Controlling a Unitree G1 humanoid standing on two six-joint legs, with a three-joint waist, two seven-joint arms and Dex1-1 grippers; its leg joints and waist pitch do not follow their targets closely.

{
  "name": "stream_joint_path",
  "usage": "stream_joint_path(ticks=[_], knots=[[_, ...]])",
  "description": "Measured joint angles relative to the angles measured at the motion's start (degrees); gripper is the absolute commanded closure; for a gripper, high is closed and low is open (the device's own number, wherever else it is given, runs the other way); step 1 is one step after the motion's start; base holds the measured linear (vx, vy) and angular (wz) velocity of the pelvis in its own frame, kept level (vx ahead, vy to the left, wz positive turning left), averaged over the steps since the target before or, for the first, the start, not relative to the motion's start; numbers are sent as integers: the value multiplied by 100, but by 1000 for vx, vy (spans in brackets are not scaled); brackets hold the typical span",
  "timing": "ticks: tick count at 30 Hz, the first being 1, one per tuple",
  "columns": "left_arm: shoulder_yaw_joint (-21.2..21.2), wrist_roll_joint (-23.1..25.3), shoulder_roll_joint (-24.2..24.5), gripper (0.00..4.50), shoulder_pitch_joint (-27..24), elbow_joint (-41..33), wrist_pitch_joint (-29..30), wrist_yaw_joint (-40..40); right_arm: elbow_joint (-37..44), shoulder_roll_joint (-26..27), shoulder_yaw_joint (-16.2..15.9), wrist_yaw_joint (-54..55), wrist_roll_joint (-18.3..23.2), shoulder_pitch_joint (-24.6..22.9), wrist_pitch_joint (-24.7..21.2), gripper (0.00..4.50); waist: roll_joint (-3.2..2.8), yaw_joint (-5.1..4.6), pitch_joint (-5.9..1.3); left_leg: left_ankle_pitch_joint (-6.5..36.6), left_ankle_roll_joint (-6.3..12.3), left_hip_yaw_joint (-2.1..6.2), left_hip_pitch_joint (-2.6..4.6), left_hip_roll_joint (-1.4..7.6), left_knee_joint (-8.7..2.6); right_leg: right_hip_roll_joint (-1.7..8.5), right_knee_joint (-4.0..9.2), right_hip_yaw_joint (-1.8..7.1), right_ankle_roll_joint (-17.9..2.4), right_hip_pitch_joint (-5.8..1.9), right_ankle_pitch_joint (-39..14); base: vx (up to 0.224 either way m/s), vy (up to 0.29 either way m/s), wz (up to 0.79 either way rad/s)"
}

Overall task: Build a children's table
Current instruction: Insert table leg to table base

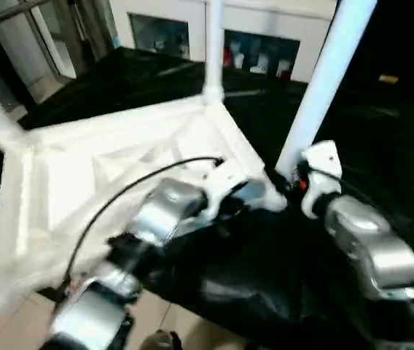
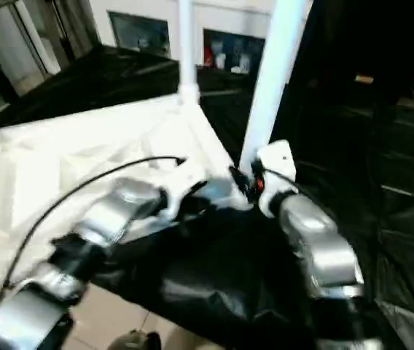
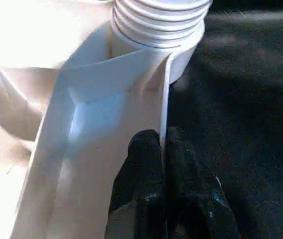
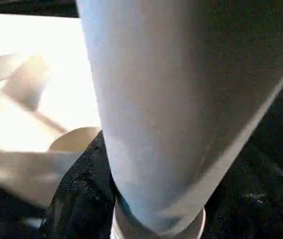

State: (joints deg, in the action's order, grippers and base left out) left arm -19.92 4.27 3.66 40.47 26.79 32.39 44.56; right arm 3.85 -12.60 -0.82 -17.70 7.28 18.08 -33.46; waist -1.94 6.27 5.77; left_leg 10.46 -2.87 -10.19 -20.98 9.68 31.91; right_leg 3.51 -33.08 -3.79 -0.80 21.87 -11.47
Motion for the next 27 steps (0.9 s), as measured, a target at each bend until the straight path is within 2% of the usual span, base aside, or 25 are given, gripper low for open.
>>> stream_joint_path(ticks=[7, 17, 21, 23, 27], knots=[[52, 32, -247, 450, 73, 119, 132, -248, 101, 358, 220, 544, -82, 88, -407, 261, -6, 19, -34, 0, 0, 0, 1, 0, -2, 0, 2, 1, -6, -16, -4, 0, 0, 0], [32, 52, -243, 450, 72, 62, 219, -246, 141, 375, 265, 554, -80, 201, -716, 261, -6, 18, -36, 0, -1, 0, 3, 0, -8, 0, 4, 2, 1, -17, -8, 0, 0, 0], [-94, 34, -7, 450, 6, -78, -17, 156, 188, -127, 238, -270, 163, 198, -789, 261, -10, 14, -31, 0, -1, 0, -6, 1, -9, -1, 5, 2, 7, -9, -15, 0, 0, 0], [-156, -50, 273, 450, -183, -307, -275, 607, 276, -611, 190, -1068, 449, 114, -801, 261, -26, 11, -24, 0, 0, 0, -10, 3, -12, -3, 3, 1, 5, -4, -25, 0, 0, 0], [-257, -143, 753, 450, -399, -639, -564, 1283, 424, -1231, 2, -2235, 739, -28, -701, 261, -40, 20, -25, -13, 27, 1, -14, 13, -14, -9, -6, -10, -11, 2, -42, 0, 0, 0]])
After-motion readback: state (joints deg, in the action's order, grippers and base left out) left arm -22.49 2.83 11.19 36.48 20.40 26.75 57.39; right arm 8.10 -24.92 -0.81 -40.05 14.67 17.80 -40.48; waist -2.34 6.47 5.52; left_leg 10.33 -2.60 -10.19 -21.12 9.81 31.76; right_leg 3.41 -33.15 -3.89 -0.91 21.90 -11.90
